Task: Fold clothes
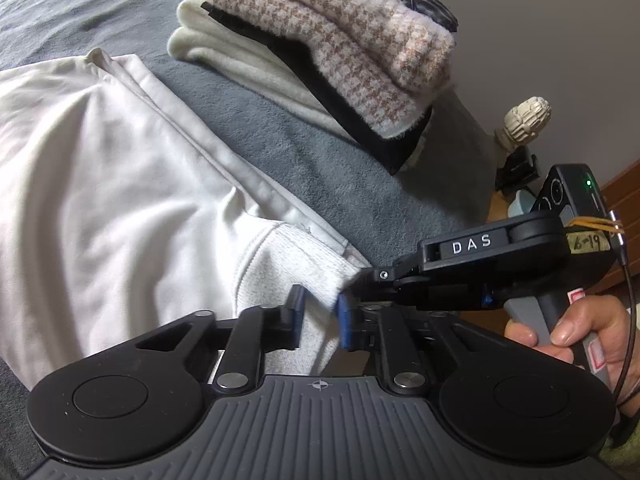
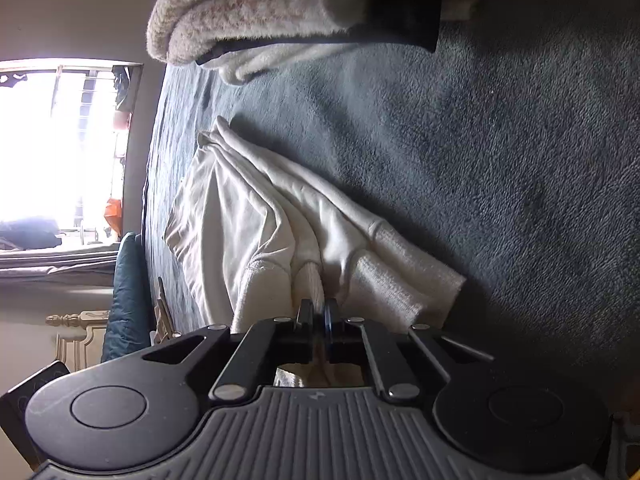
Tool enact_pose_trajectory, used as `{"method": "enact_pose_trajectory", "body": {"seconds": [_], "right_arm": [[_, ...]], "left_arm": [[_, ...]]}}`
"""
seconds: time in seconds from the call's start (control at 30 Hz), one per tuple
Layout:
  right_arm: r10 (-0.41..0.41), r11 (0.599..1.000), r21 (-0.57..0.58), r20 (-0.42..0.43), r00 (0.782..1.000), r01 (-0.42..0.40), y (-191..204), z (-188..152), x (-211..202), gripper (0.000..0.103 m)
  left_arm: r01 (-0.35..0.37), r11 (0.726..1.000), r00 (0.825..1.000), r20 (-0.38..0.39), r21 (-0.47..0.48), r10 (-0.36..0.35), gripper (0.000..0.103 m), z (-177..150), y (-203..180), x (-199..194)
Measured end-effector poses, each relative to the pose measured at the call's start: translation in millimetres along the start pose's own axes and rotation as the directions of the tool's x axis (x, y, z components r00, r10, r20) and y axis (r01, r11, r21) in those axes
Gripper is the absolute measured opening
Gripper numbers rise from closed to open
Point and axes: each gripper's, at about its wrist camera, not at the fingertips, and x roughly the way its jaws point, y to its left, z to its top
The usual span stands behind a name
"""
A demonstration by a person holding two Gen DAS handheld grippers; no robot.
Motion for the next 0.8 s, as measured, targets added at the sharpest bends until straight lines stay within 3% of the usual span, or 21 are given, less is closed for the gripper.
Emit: {"method": "enact_pose_trajectory", "body": {"seconds": [0.2, 0.3, 0.33, 0.37, 0.43, 0.47, 0.67, 0.8], "right_arm": [[0.013, 1.000, -0.003, -0.003, 1.000, -0.013, -4.8, 1.6, -7.1, 0.006], [0.007, 1.000, -0.018, -0.018, 1.000, -0.008, -2.7, 0.1, -4.7, 0.018], [-0.001, 1.000, -0.030, -0.020, 1.000, 0.000, -0.8, -1.0, -2.3, 0.028], [-0.009, 0.999, -0.043, -0.023, 1.000, 0.008, 1.2, -2.1, 0.0, 0.029], [-0.026, 0.997, -0.078, -0.027, 0.999, 0.024, 6.0, -4.4, 4.9, 0.023], [-0.033, 0.995, -0.095, -0.026, 0.999, 0.031, 8.4, -5.8, 5.7, 0.007], [-0.010, 0.997, -0.080, -0.003, 1.000, 0.010, 13.3, -10.7, -10.2, 0.006], [-0.004, 0.998, -0.070, 0.006, 1.000, 0.004, 13.2, -10.3, -19.6, 0.006]], "left_arm": [[-0.010, 1.000, 1.000, 0.018, 0.021, 0.010, 0.005, -1.8, -8.0, 0.4], [-0.015, 1.000, 0.999, 0.029, 0.009, 0.015, 0.004, -2.3, -4.8, -3.7], [-0.016, 1.000, 0.999, 0.035, 0.003, 0.016, 0.003, -2.3, -3.1, -5.7], [-0.016, 1.000, 0.999, 0.041, -0.004, 0.016, 0.003, -2.2, -1.3, -7.9], [-0.015, 1.000, 0.998, 0.053, -0.017, 0.016, 0.002, -1.4, 2.2, -13.8], [-0.015, 1.000, 0.998, 0.061, -0.024, 0.017, 0.002, -0.9, 3.9, -17.4], [0.032, 0.995, 0.994, 0.108, -0.093, -0.022, 0.002, 5.7, 11.7, -43.8], [0.068, 0.994, 0.991, 0.119, -0.089, -0.057, 0.002, 8.4, 5.4, -48.7]]}}
